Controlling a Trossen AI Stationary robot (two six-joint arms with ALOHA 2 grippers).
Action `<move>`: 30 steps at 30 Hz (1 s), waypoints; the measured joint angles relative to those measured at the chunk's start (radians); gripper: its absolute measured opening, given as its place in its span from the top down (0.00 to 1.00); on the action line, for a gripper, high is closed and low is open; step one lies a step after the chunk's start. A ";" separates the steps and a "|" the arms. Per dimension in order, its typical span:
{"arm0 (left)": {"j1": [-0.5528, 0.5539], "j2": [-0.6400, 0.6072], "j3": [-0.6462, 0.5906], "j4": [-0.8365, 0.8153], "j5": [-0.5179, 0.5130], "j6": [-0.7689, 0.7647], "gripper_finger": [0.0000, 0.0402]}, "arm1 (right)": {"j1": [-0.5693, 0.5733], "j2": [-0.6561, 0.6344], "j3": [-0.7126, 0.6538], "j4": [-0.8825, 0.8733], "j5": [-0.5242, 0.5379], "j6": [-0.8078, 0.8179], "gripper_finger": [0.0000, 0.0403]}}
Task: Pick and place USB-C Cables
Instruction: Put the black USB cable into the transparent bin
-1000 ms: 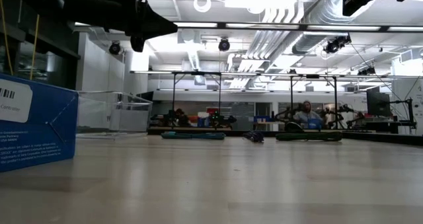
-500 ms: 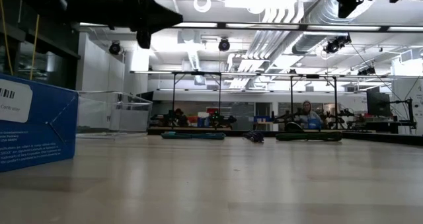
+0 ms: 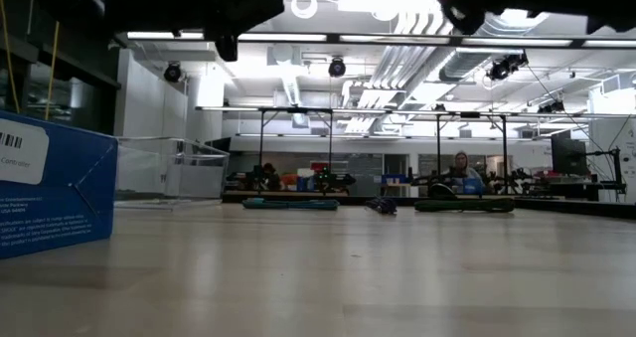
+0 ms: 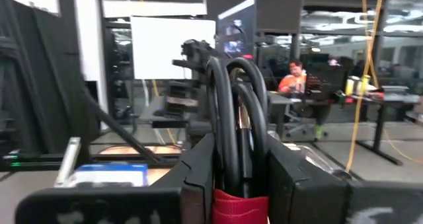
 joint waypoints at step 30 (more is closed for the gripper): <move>-0.105 0.338 0.266 0.014 -0.076 0.099 0.51 | -0.019 0.474 0.099 0.350 -0.110 0.113 0.83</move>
